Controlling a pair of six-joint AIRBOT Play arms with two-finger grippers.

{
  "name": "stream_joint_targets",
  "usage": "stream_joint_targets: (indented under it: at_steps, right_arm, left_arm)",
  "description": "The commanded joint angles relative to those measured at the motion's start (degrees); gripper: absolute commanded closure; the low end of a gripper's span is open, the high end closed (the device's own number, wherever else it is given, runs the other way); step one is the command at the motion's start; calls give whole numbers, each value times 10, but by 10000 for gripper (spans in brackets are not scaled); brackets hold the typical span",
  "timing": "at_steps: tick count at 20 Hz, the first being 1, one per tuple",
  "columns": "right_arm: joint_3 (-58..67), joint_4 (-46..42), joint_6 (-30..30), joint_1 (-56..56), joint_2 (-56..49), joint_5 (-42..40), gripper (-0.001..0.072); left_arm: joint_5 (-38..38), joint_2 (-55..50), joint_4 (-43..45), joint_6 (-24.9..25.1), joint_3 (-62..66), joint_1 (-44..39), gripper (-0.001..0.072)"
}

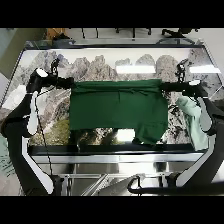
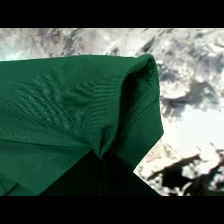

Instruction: Fold the shirts.

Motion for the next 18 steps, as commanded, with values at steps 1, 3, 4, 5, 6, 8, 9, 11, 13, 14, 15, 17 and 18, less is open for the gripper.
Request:
stream_joint_targets:
  at_steps: [1,3,4,5,6,8,9,11,13,14,15,17,18]
  right_arm:
    - [0,-2,5,1,-3,5,682]
    - [1,-3,5,0,9,19,462]
    - [1,-3,4,-1,23,30,444]
    - [1,-9,4,-4,40,41,444]
    - [0,-30,7,-10,64,53,445]
    - [0,-90,70,-30,118,89,444]
    - [0,-118,110,-43,143,120,446]
    - [-8,-154,154,-75,187,201,462]
    - [-57,-157,182,-113,230,255,462]
    - [-92,-157,190,-129,253,267,461]
    - [-134,-157,198,-147,280,273,459]
    - [-213,-157,235,-178,329,272,310]
    - [-254,-157,252,-191,351,272,272]
  left_arm:
    - [11,-2,-1,0,-2,-7,686]
    - [-10,-2,-1,0,8,-7,132]
    - [-36,-2,0,-3,22,-7,19]
    - [-70,-2,1,-17,44,-4,18]
    - [-105,-1,3,-35,68,3,19]
    - [-165,16,3,-62,82,23,19]
    - [-191,35,3,-66,62,36,19]
    - [-230,80,5,-59,-20,59,19]
    - [-234,123,5,-50,-133,80,19]
    - [-224,144,5,-41,-193,89,19]
    - [-208,166,4,-33,-258,97,18]
    - [-182,195,3,-17,-362,102,19]
    - [-165,205,0,-6,-404,100,18]
